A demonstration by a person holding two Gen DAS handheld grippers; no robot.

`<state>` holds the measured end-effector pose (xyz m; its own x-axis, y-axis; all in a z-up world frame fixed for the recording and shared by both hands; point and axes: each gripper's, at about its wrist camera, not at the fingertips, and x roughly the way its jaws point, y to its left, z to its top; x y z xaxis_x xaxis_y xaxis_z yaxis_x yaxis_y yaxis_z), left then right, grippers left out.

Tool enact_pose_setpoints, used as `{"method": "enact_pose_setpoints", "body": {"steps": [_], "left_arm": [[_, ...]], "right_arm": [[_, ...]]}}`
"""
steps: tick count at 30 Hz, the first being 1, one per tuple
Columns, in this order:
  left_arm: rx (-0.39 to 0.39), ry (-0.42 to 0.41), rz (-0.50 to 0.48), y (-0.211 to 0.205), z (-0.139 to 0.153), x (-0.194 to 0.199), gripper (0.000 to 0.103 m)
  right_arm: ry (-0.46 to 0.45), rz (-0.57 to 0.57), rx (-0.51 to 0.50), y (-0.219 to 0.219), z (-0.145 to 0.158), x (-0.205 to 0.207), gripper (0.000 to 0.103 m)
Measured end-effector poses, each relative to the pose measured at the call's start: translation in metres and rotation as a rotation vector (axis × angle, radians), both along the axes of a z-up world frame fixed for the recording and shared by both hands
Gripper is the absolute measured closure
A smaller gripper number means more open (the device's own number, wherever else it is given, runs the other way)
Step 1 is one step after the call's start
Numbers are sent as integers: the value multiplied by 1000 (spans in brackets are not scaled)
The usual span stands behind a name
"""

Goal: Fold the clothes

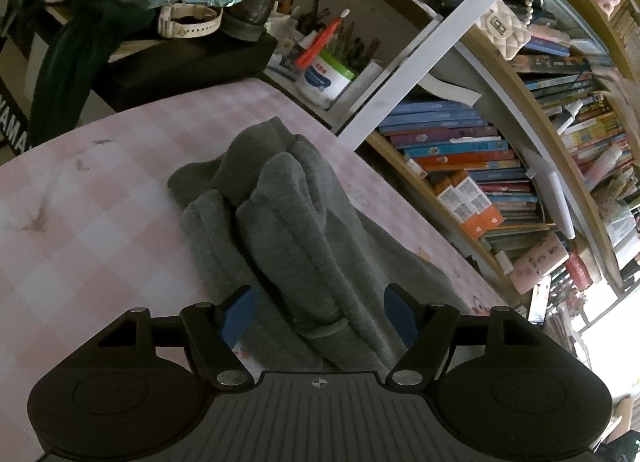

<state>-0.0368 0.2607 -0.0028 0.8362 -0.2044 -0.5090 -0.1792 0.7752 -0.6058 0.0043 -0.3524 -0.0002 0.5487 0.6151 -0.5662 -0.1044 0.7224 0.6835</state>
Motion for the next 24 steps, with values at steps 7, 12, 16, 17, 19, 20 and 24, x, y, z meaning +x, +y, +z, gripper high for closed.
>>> {"method": "enact_pose_setpoints", "body": {"steps": [7, 12, 16, 17, 19, 20, 24], "left_arm": [[-6, 2, -2, 0, -1, 2, 30], [-6, -3, 0, 1, -1, 1, 30], [-5, -15, 0, 4, 2, 4, 30], [-4, -18, -1, 4, 2, 5, 30], [-4, -26, -3, 5, 4, 8, 30], [-7, -30, -6, 5, 5, 9, 31], [-35, -35, 8, 8, 5, 13, 33]], "right_arm": [[6, -12, 13, -1, -1, -1, 62], [-5, -24, -20, 0, 3, -2, 66], [-120, -3, -156, 12, 21, -6, 73], [-150, 9, -191, 15, 25, -7, 80], [-178, 20, -215, 19, 29, -8, 83], [-172, 18, -207, 17, 28, -8, 83], [-66, -28, -121, 3, 9, -1, 80]]}}
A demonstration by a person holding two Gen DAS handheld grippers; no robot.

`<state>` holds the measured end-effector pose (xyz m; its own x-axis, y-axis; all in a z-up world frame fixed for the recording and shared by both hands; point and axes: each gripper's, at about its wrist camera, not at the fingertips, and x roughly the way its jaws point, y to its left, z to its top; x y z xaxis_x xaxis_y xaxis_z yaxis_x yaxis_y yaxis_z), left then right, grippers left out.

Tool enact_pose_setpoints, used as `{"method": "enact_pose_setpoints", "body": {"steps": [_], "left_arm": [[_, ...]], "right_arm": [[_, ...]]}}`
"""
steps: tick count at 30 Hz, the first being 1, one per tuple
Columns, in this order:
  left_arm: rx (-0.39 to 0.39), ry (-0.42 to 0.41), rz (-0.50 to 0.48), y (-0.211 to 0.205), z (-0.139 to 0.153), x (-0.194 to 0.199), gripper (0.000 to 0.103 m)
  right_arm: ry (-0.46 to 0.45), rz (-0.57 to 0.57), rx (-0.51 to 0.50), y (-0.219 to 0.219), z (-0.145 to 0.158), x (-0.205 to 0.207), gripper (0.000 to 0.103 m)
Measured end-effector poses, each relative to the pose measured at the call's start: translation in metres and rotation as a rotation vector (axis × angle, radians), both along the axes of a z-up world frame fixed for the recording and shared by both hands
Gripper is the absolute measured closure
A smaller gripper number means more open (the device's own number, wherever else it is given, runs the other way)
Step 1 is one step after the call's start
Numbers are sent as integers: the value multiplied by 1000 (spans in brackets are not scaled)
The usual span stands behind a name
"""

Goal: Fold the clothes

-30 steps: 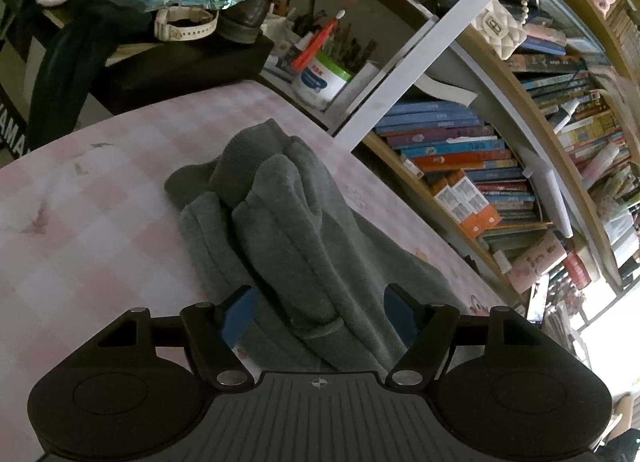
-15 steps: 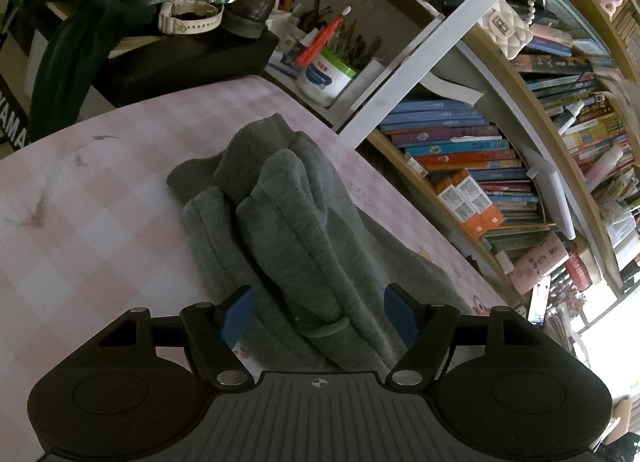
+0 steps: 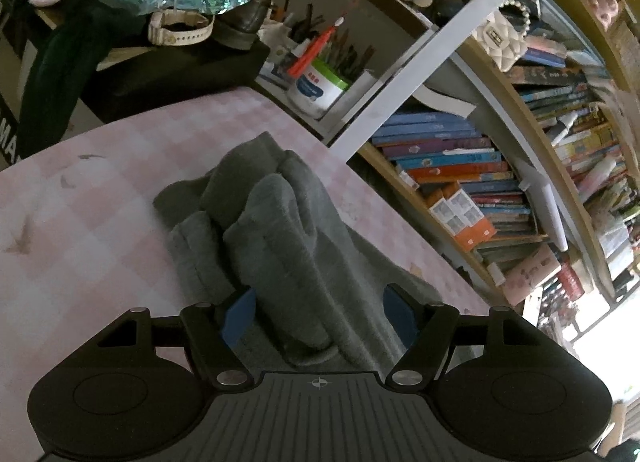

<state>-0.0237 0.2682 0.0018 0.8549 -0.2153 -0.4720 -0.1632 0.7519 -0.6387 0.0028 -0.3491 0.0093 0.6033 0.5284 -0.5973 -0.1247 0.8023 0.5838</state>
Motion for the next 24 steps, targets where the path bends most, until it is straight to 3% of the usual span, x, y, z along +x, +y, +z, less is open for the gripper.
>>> {"method": "enact_pose_setpoints", "body": {"steps": [5, 7, 13, 14, 15, 16, 18, 22, 24], "left_arm": [[-39, -7, 23, 8, 2, 5, 36], [-49, -1, 27, 11, 1, 9, 50], [-126, 62, 72, 23, -16, 28, 53], [-136, 61, 75, 24, -16, 31, 60], [-143, 57, 75, 26, -16, 35, 80], [-133, 35, 60, 25, -12, 40, 93], [-97, -40, 20, 23, 2, 48, 97], [-91, -302, -13, 20, 45, 24, 97], [-102, -277, 9, 27, 37, 12, 96]], "right_arm": [[32, -33, 91, -7, -9, 0, 80], [30, -35, 99, -7, -11, 0, 80], [33, -43, 108, -7, -13, 2, 82], [35, -45, 107, -7, -13, 3, 83], [36, -48, 106, -7, -13, 3, 84], [32, -46, 96, -6, -11, 5, 86], [-31, -42, 65, -5, 3, 9, 88], [-245, -55, 49, -10, 48, 1, 90], [-294, -67, 38, -15, 58, -7, 90]]}}
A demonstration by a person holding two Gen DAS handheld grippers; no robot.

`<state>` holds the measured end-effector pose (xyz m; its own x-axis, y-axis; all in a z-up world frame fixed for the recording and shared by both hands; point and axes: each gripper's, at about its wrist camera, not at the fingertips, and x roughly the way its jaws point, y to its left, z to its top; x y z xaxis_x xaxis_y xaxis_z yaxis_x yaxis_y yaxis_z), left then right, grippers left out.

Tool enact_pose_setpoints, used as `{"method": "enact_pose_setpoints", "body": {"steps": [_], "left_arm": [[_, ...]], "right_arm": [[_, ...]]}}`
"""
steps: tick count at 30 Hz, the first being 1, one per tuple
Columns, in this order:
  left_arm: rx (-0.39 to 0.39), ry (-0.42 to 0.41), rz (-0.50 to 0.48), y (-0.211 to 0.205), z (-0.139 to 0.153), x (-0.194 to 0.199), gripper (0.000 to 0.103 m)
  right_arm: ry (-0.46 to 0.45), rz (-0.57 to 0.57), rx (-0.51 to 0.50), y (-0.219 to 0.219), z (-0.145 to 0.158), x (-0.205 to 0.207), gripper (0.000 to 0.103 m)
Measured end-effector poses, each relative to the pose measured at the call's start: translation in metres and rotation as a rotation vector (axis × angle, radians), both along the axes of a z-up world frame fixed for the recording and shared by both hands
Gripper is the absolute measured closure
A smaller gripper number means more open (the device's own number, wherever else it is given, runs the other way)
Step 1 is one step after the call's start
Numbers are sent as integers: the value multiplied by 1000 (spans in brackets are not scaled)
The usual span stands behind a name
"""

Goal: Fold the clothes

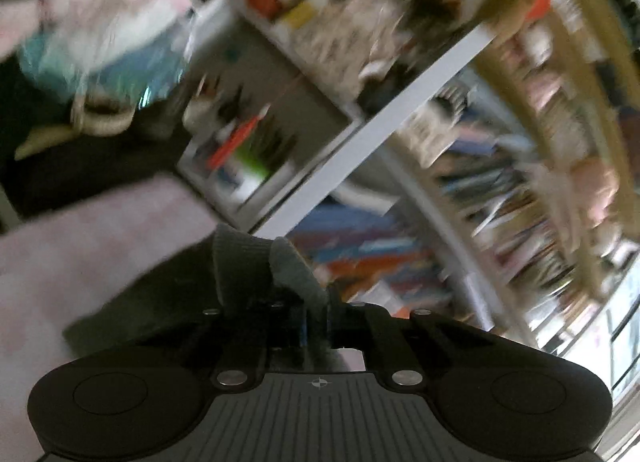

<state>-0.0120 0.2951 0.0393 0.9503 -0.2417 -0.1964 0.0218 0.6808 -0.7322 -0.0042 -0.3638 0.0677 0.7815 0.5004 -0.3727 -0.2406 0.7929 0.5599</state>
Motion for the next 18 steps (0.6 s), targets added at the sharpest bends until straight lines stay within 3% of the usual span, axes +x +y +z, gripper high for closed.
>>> {"method": "enact_pose_setpoints", "body": {"steps": [1, 5, 8, 11, 16, 18], "left_arm": [[-8, 24, 10, 4, -6, -6, 96], [24, 299, 29, 9, -57, -8, 96], [-26, 301, 34, 14, -69, -12, 95], [-27, 305, 36, 16, -68, -7, 93], [-48, 293, 30, 18, -66, -7, 92], [-36, 262, 21, 17, -63, -8, 95]], "right_arm": [[17, -1, 1, -2, -3, -2, 90], [269, 35, 22, -1, -53, 0, 89], [289, 27, 39, 1, -68, -9, 88], [296, 4, 92, -4, -69, -10, 75], [307, -52, 155, -11, -70, -6, 74], [294, -55, 144, -9, -65, -4, 85]]}}
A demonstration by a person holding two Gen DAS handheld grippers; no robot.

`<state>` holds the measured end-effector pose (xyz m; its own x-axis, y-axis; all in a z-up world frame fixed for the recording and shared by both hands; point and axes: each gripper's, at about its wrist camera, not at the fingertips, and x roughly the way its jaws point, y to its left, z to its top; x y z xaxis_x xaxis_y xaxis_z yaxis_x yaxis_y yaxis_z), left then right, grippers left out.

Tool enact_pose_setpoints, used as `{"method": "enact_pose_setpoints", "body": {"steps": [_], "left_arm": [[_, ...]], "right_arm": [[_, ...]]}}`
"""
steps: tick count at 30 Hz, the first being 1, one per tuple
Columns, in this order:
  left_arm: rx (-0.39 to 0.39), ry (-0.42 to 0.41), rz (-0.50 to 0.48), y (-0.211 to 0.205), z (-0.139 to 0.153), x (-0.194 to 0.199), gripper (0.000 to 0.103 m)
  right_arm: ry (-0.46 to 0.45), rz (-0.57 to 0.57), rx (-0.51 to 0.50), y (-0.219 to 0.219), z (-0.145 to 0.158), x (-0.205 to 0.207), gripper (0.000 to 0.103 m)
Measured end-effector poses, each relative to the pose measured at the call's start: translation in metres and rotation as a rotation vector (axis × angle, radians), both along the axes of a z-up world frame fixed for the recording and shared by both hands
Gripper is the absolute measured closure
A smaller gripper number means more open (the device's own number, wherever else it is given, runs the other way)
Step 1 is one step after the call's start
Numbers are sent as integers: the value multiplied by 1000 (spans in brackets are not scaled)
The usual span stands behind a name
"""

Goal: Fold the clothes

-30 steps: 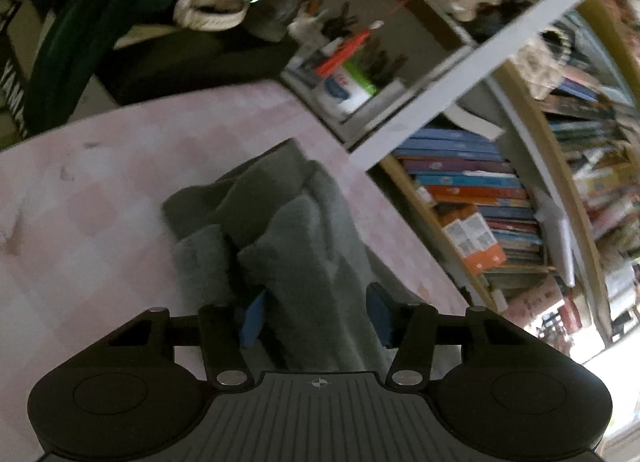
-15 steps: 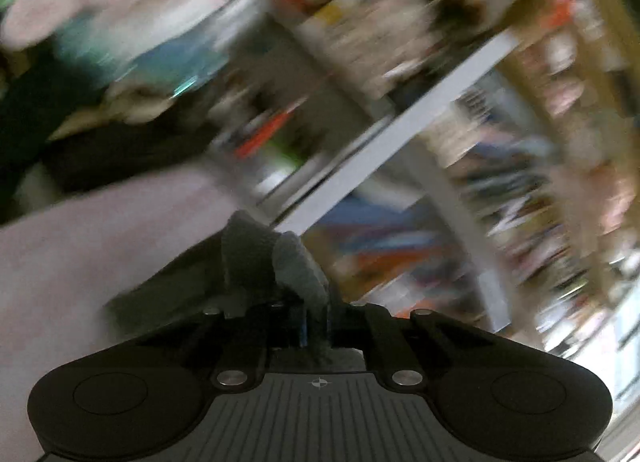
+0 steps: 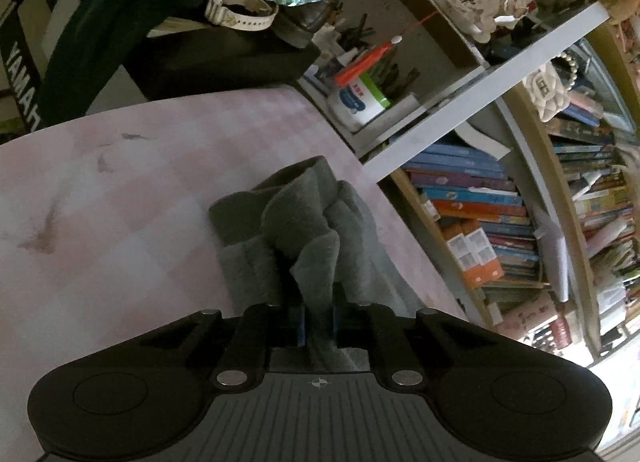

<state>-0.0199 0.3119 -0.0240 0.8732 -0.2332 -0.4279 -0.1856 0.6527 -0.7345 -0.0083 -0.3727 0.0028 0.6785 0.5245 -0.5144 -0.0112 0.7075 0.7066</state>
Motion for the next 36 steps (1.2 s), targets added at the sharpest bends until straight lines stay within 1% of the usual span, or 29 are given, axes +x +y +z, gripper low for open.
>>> {"method": "enact_pose_setpoints", "body": {"steps": [2, 4, 5, 6, 8, 10, 11, 12, 14, 16, 17, 18, 19, 21, 23, 25, 26, 28, 30, 31, 32, 33, 34, 35, 36], "left_arm": [[17, -67, -15, -4, 11, -5, 96], [19, -91, -18, -4, 17, -9, 96], [19, -99, -19, -4, 19, -11, 96], [25, -83, -21, -3, 17, -11, 95], [19, -40, -21, -1, 8, -8, 95], [5, -10, -17, 1, -2, -8, 95], [3, -2, -12, 1, -5, -9, 95], [10, -1, -9, 2, -5, -11, 91], [53, -17, 2, 3, 1, -20, 86], [104, -47, 31, 4, 10, -34, 69], [127, -66, 46, 6, 13, -41, 63], [140, -75, 59, 8, 15, -47, 48], [139, -66, 69, 10, 14, -48, 33], [127, -37, 88, 15, 10, -48, 32], [98, 14, 87, 16, 3, -38, 32], [77, 27, 64, 12, -1, -28, 29], [73, 27, 53, 9, -2, -22, 27], [67, 22, 35, 3, -2, -10, 27], [59, 19, 21, -3, -3, 1, 30], [59, 18, 13, -7, -4, 7, 36], [60, 23, 9, -9, -4, 13, 43], [58, 32, 11, -12, -6, 19, 61], [54, 41, 15, -14, -8, 25, 71], [47, 43, 20, -15, -10, 32, 74], [37, 41, 25, -14, -11, 38, 79]], "right_arm": [[-76, 27, -47, 7, 14, -4, 87], [-152, 55, -69, 12, 27, -14, 87], [-168, 62, -71, 13, 31, -18, 87], [-147, 58, -73, 12, 28, -19, 87], [-69, 45, -80, 9, 15, -18, 86], [6, 31, -66, 4, -2, -16, 85], [26, 24, -52, 1, -6, -16, 83], [25, 18, -34, -2, -5, -18, 80], [18, 11, -40, -6, 1, -22, 67], [19, 3, -75, -13, 9, -30, 62], [25, -3, -89, -16, 12, -34, 59], [35, -11, -94, -20, 12, -37, 58], [51, -19, -100, -23, 12, -40, 55], [81, -28, -104, -24, 7, -40, 54], [99, -27, -89, -21, 1, -35, 51], [91, -20, -71, -17, 0, -29, 42], [92, -13, -67, -13, 0, -25, 40], [91, -2, -63, -7, 0, -17, 40], [85, 1, -73, 0, 0, -7, 41], [82, -2, -78, 3, -1, -2, 45], [81, -9, -88, 6, -2, 5, 54], [77, -16, -103, 8, -3, 11, 60], [70, -19, -116, 10, -5, 18, 68], [59, -18, -124, 12, -7, 26, 75], [45, -16, -133, 14, -9, 34, 77]]}}
